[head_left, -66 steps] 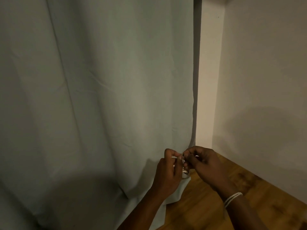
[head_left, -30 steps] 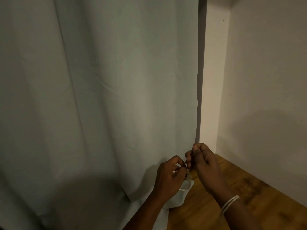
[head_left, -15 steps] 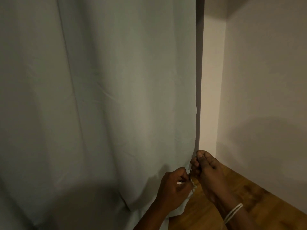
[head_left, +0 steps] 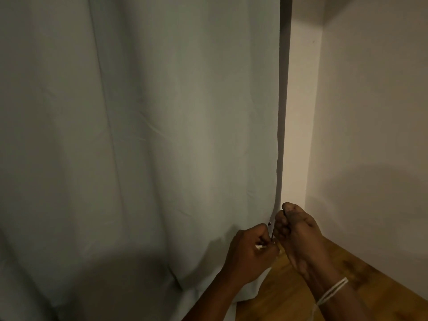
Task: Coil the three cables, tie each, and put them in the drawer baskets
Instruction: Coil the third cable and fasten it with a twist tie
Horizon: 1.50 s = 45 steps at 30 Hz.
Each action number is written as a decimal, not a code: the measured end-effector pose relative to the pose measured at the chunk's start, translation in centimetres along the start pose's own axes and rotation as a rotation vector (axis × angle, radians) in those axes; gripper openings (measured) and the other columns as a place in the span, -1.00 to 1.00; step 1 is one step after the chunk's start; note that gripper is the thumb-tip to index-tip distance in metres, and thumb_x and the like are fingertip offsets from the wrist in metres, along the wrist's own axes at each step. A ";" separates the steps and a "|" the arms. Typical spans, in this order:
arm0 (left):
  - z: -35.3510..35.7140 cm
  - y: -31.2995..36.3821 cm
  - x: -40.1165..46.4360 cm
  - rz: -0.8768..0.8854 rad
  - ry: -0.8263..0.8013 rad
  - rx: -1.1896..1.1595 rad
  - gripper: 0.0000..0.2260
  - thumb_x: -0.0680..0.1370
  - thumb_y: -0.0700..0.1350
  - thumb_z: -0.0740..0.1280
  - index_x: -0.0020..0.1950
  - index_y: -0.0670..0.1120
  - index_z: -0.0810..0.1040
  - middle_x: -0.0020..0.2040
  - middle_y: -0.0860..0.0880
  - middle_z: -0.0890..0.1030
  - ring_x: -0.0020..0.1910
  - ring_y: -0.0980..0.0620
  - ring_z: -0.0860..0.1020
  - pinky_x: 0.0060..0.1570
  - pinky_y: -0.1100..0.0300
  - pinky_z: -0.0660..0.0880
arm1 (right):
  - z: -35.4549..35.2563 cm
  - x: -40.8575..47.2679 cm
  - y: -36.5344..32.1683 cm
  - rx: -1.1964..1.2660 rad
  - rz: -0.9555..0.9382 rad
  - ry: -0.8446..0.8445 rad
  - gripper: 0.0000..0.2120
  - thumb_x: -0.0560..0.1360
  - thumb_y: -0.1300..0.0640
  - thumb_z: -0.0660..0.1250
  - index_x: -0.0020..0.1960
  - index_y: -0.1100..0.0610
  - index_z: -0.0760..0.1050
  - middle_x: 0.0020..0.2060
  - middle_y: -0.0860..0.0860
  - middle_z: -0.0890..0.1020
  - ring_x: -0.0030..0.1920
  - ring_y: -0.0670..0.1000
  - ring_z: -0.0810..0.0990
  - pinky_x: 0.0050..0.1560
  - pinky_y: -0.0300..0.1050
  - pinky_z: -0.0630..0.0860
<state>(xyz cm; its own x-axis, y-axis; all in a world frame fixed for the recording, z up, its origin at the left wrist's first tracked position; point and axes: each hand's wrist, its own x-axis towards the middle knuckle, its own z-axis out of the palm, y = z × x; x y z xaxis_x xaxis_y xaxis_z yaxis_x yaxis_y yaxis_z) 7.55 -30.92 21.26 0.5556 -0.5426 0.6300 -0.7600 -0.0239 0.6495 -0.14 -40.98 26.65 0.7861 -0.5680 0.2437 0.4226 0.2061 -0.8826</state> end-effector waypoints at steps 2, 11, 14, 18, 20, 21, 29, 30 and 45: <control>0.1 0.0 0.0 -0.007 -0.018 0.009 -0.80 0.46 -0.02 0.31 -0.31 0.02 0.35 -0.43 0.09 0.43 -0.42 0.14 0.41 -0.39 0.19 0.38 | -0.1 -0.1 -0.3 -0.004 -0.005 0.003 -0.63 0.69 0.18 0.05 -0.28 0.16 0.32 -0.47 0.02 0.34 -0.44 -0.03 0.24 -0.44 -0.17 0.22; -2.2 -0.6 0.4 -0.203 -0.115 -0.147 -0.88 0.52 -0.01 0.31 -0.18 0.01 0.45 -0.30 -0.03 0.64 -0.34 0.04 0.62 -0.38 0.10 0.56 | 0.5 -0.2 0.5 -0.100 -0.170 -0.059 -0.66 0.69 0.14 0.06 -0.21 0.21 0.37 -0.41 0.04 0.44 -0.40 -0.01 0.35 -0.33 -0.10 0.33; -3.1 -0.8 0.8 -0.353 -0.048 -0.343 -0.97 0.58 -0.16 0.30 -0.06 -0.05 0.51 -0.22 -0.21 0.67 -0.32 -0.03 0.61 -0.37 0.17 0.50 | 0.3 -0.4 0.9 -0.096 -0.174 -0.136 -0.72 0.69 0.16 0.06 -0.11 0.24 0.43 -0.30 0.11 0.57 -0.32 0.03 0.50 -0.23 -0.10 0.49; -3.9 -1.0 1.5 -0.441 0.061 -0.520 -0.91 0.60 -0.17 0.27 -0.01 -0.02 0.55 -0.18 -0.23 0.67 -0.27 -0.13 0.56 -0.34 0.17 0.46 | 0.5 -1.0 1.7 -0.097 -0.192 -0.176 -0.75 0.62 0.08 0.13 0.01 0.23 0.49 -0.04 0.14 0.69 -0.19 0.03 0.65 -0.15 -0.15 0.61; -4.0 -1.2 1.8 -0.505 0.136 -0.563 -0.88 0.60 -0.19 0.24 -0.02 -0.04 0.56 -0.20 -0.17 0.67 -0.29 -0.07 0.55 -0.37 0.20 0.46 | 0.5 -1.3 2.6 -0.187 -0.220 -0.185 -0.73 0.59 0.06 0.15 0.08 0.21 0.52 -0.03 0.10 0.69 -0.13 0.04 0.69 -0.11 -0.12 0.64; -4.0 -1.3 1.9 -0.537 0.176 -0.612 -0.86 0.60 -0.21 0.23 -0.04 -0.05 0.57 -0.22 -0.15 0.66 -0.31 -0.04 0.55 -0.38 0.22 0.46 | 0.5 -1.4 3.1 -0.246 -0.250 -0.185 -0.74 0.61 0.08 0.14 0.10 0.20 0.53 -0.06 0.11 0.68 -0.12 0.04 0.68 -0.11 -0.11 0.64; -5.2 -1.1 1.8 -0.496 0.217 -0.702 -0.82 0.49 -0.32 0.37 0.02 -0.08 0.59 -0.31 -0.07 0.60 -0.42 0.08 0.44 -0.41 0.24 0.41 | -0.4 -1.6 6.3 -0.947 -0.612 -0.197 -0.73 0.62 0.01 0.08 0.01 0.12 0.50 0.00 -0.03 0.42 0.04 -0.14 0.43 0.00 -0.44 0.37; -5.2 -1.0 1.7 -0.470 0.221 -0.672 -0.80 0.48 -0.33 0.39 0.02 -0.08 0.59 -0.31 -0.06 0.61 -0.41 0.08 0.46 -0.40 0.24 0.42 | -0.6 -1.6 6.6 -1.007 -0.638 -0.186 -0.76 0.62 0.04 0.10 0.02 0.11 0.51 0.00 -0.04 0.41 0.05 -0.17 0.41 0.01 -0.46 0.34; -4.8 0.1 0.3 -0.185 0.060 -0.449 -0.73 0.29 -0.12 0.56 -0.05 0.04 0.66 -0.08 -0.07 0.71 -0.08 -0.12 0.69 -0.10 0.08 0.64 | -2.2 3.1 2.7 -0.367 0.000 -0.339 -0.79 0.59 0.17 0.25 0.04 0.16 0.66 -0.02 0.16 0.71 0.06 0.24 0.66 0.10 0.16 0.62</control>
<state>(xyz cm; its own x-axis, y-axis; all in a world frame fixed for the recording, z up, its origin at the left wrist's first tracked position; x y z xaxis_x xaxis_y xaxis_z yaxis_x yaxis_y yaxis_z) 9.25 -27.02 23.58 0.6964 -0.5134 0.5014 -0.4335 0.2559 0.8641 2.44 -43.94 24.19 0.9143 -0.2647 0.3065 0.2833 -0.1226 -0.9512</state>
